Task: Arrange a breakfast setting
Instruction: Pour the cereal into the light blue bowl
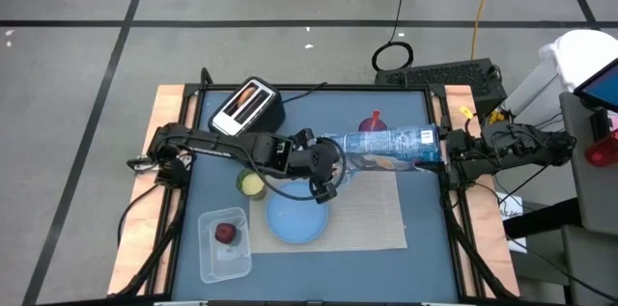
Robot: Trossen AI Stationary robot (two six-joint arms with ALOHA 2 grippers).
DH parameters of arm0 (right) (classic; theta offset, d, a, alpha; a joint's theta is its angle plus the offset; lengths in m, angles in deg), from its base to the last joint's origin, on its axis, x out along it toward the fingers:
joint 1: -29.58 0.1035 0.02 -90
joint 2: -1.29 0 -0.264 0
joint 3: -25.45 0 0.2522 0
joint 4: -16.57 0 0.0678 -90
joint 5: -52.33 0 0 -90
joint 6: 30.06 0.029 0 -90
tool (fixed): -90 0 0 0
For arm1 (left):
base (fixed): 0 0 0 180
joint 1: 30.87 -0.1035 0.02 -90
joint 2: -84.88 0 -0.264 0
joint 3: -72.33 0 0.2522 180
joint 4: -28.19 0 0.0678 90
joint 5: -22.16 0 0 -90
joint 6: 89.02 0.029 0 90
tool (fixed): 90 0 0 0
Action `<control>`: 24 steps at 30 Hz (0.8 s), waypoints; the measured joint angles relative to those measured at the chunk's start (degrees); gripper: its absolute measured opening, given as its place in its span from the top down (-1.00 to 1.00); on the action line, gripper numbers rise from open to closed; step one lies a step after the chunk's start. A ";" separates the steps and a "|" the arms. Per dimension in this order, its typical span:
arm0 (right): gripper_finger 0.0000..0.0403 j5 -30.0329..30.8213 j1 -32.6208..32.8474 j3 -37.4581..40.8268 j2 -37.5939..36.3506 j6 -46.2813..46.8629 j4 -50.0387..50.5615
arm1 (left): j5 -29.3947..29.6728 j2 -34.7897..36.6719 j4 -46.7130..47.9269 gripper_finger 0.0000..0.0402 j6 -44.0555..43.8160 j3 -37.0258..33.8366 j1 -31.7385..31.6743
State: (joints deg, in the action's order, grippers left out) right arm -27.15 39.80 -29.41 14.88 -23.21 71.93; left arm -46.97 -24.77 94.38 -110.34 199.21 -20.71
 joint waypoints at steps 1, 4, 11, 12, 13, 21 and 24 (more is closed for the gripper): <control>-0.37 0.00 0.00 0.00 0.00 0.00 0.00 | 0.00 0.00 -0.02 0.34 0.02 0.00 0.02; -0.37 -0.04 0.00 0.00 0.00 0.00 0.05 | 0.00 0.00 0.00 0.34 0.02 0.00 0.01; -0.37 -0.07 0.00 0.00 0.00 0.03 0.03 | 0.02 0.00 0.00 0.34 0.11 0.02 0.02; -0.37 -0.07 0.00 0.00 0.00 0.28 0.03 | 0.04 0.00 0.00 0.34 0.31 0.02 0.00; -0.37 -0.09 0.00 0.00 0.00 0.78 0.03 | 0.12 0.00 0.04 0.34 0.85 0.02 0.00; -0.37 -0.04 0.00 0.98 1.29 1.55 -1.67 | 1.74 0.84 0.43 0.34 2.89 0.02 -0.50; -0.37 -0.02 0.00 1.03 2.78 1.53 -2.77 | 1.75 0.96 1.06 0.34 3.43 0.02 -1.09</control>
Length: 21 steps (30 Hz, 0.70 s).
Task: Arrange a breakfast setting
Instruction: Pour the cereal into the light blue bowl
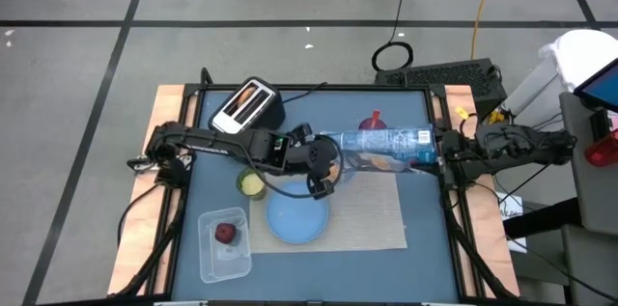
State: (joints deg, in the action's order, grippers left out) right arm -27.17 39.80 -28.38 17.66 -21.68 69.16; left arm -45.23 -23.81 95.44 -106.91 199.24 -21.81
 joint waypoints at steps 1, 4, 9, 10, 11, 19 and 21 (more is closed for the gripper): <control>-0.37 0.04 0.00 0.00 0.50 0.02 -0.32 | 0.02 0.08 0.06 0.34 -0.02 0.00 -0.26; -0.37 0.10 0.00 0.02 1.59 -0.28 -0.62 | 0.08 0.11 0.29 0.34 -0.24 0.00 -0.74; -0.37 0.19 0.00 0.09 2.14 -0.49 -0.68 | 0.14 0.11 0.34 0.34 0.42 0.00 -0.74; -0.37 0.20 0.00 0.09 2.14 -0.50 -0.68 | 0.13 0.11 0.35 0.34 0.72 0.00 -0.72; -0.37 0.24 0.00 0.09 2.14 -0.50 -0.68 | 0.13 0.11 0.36 0.34 0.92 0.00 -0.72; -0.37 1.70 0.02 0.11 2.14 -1.16 -0.81 | 0.15 0.11 0.22 0.34 1.20 0.02 -0.74; -0.37 1.72 0.02 0.11 2.14 -1.41 -0.84 | 0.15 0.11 0.11 0.34 1.22 0.02 -0.74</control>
